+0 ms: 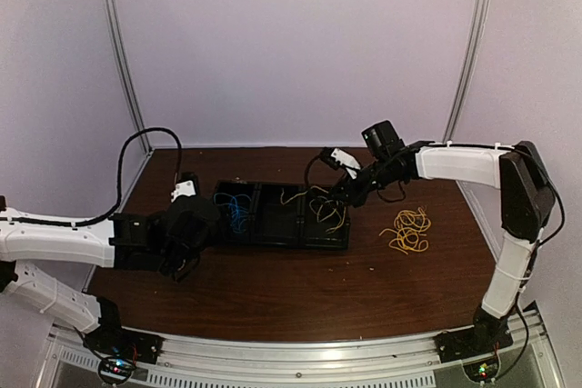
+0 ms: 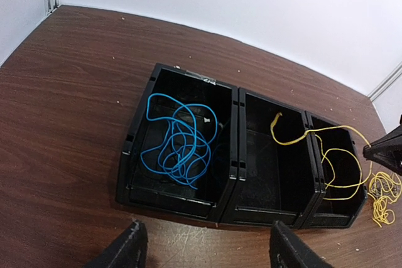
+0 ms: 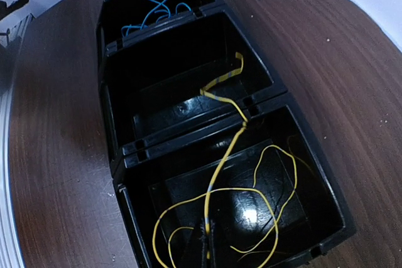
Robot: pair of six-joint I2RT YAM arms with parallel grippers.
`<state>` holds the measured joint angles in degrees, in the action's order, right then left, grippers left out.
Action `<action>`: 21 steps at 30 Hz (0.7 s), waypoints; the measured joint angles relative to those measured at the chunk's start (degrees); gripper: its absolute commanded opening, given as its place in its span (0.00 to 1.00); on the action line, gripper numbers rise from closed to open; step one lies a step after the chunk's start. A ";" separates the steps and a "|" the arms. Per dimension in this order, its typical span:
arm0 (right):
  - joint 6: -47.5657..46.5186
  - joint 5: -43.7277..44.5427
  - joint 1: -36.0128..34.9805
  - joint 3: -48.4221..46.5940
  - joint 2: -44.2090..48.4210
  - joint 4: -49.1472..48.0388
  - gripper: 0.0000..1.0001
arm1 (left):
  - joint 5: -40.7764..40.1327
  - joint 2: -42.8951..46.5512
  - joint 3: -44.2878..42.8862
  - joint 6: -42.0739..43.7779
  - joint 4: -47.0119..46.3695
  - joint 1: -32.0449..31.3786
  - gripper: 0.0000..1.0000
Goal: Untangle the cables
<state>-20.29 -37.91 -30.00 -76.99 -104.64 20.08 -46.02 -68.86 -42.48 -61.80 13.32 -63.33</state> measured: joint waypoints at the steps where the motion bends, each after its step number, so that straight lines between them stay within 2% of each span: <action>1: -0.33 0.92 -0.61 -0.26 -0.81 0.61 0.00 | 0.02 -0.68 -0.07 0.68 -0.28 0.02 0.70; 8: -1.22 8.39 -4.44 -4.33 -6.47 4.92 0.00 | 4.76 -5.97 -1.22 5.18 -3.37 0.72 0.72; 13: -1.42 12.13 -5.44 -6.23 -8.24 7.15 0.00 | 10.25 -6.12 -1.16 6.88 -7.58 3.08 0.72; 21: -1.40 18.03 -6.75 -11.08 -12.31 10.95 0.00 | 13.38 -4.83 0.15 7.04 -10.47 4.44 0.72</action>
<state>-21.69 -19.88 -36.75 -88.07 -116.95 31.03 -32.64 -73.69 -42.33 -54.76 2.85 -58.89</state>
